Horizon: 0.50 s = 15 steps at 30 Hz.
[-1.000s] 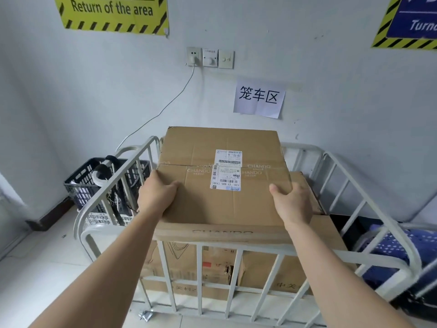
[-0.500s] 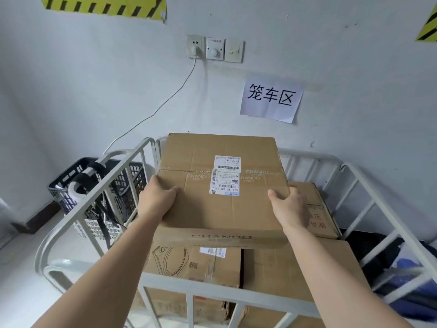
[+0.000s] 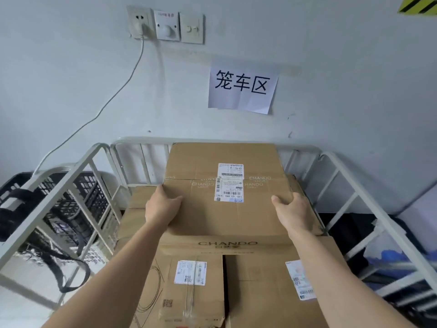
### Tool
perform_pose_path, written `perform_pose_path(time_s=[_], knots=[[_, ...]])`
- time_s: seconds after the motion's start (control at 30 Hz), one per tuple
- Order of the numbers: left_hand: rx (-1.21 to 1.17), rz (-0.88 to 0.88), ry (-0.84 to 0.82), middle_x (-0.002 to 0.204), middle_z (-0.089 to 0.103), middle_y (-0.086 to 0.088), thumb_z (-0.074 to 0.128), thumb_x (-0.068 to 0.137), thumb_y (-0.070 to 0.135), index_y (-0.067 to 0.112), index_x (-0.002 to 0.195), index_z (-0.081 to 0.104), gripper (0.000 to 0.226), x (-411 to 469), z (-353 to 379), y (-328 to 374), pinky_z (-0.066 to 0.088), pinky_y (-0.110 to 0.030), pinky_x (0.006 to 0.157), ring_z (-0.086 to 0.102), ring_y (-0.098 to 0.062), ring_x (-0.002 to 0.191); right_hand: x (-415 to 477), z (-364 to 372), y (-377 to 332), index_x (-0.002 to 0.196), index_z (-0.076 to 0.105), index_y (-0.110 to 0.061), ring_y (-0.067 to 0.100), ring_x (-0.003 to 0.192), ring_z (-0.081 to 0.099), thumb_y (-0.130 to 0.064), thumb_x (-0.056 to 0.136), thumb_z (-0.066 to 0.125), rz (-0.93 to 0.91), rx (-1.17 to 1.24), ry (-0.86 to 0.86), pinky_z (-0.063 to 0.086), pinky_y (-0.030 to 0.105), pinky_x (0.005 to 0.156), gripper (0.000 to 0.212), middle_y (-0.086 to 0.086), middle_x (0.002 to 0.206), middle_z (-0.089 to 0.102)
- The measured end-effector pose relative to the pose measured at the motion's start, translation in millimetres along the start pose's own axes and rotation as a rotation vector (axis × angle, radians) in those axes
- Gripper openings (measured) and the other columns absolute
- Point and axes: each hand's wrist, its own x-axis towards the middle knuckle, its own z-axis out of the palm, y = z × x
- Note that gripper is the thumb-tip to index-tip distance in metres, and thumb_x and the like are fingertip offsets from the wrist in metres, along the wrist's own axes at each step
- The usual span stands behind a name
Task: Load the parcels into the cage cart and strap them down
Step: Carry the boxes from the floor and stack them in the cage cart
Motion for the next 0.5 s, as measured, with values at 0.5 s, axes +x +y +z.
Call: perform_pose_path(time_s=[0.5], knots=[[-0.025, -0.102, -0.111, 0.126, 0.059, -0.004, 0.067, 0.082, 0.028, 0.018, 0.136, 0.044, 0.06, 18, 186, 60, 0.048, -0.043, 0.094, 0.054, -0.029, 0.115, 164, -11, 102, 0.121, 0.057, -0.012, 0.033, 0.105, 0.058, -0.051, 0.087, 0.059, 0.076, -0.088, -0.101, 0.052, 0.048, 0.087, 0.051, 0.008, 0.123, 0.053]])
